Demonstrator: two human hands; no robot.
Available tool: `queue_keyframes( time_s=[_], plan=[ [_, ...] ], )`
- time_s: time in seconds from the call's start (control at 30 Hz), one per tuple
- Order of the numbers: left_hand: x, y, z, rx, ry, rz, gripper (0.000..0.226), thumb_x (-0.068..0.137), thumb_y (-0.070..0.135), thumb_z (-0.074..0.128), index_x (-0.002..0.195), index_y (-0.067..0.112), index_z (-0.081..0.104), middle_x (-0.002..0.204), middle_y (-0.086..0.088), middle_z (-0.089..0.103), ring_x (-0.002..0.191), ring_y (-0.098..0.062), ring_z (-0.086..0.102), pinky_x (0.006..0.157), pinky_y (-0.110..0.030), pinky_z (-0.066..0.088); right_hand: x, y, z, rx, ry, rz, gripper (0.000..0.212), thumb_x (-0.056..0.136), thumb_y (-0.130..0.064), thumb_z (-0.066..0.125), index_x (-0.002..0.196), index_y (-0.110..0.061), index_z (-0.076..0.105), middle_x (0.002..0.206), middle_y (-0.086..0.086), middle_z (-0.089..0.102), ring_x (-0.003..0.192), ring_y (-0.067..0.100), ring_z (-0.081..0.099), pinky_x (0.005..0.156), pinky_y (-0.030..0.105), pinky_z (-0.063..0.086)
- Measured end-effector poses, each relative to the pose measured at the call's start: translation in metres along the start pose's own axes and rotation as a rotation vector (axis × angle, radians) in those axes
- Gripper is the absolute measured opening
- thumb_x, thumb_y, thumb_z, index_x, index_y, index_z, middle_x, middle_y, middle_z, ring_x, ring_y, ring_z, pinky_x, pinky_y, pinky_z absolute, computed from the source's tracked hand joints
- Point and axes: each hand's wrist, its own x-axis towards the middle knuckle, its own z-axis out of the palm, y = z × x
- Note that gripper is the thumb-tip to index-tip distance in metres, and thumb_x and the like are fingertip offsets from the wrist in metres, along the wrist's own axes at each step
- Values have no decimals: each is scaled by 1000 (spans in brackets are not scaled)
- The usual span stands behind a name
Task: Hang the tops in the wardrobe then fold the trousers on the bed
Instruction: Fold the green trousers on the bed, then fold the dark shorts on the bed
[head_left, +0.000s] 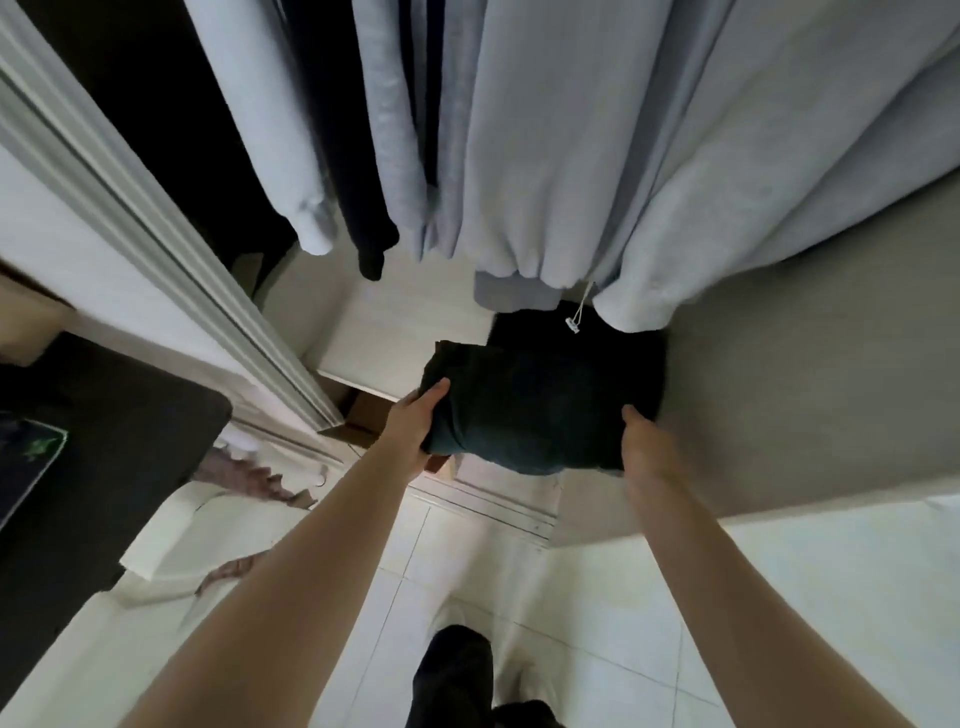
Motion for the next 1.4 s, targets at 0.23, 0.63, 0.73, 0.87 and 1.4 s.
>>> queue_keyframes(
  time_s=[0.23,0.63,0.73,0.87,1.4],
  plan=[
    [77,24,58,274,-139,93,42,90,26,68,127,10,55,122,-6,63,109,-27,62,88,-37,53,59,-8,31,-164,412,-277,36,95,-15,51,122,9,46,118,30,57,108,41,57,83,39,42],
    [116,-25,33,680,-7,300,25,87,33,71,95,12,60,89,-11,66,82,-22,65,74,-32,58,87,37,44,-511,254,-290,79,84,1,53,150,-17,12,142,23,32,124,41,43,103,46,38],
    [115,-29,30,622,-47,233,22,87,27,72,94,13,57,89,-1,64,92,-24,65,86,-40,59,83,34,42,-723,331,-477,79,82,6,49,149,-21,18,129,23,38,111,43,46,95,49,42],
    [113,-31,31,615,-35,175,24,89,23,70,102,8,56,98,-6,61,96,-28,63,93,-45,55,87,33,35,-940,336,-539,62,88,2,43,146,-15,28,125,24,40,112,43,44,90,46,42],
    [4,-26,24,562,71,-69,15,95,1,50,106,7,59,97,-18,62,89,-27,63,89,-41,55,9,35,3,-1020,-74,-513,59,89,-21,55,140,-5,30,140,18,33,129,38,33,99,40,40]
  ],
)
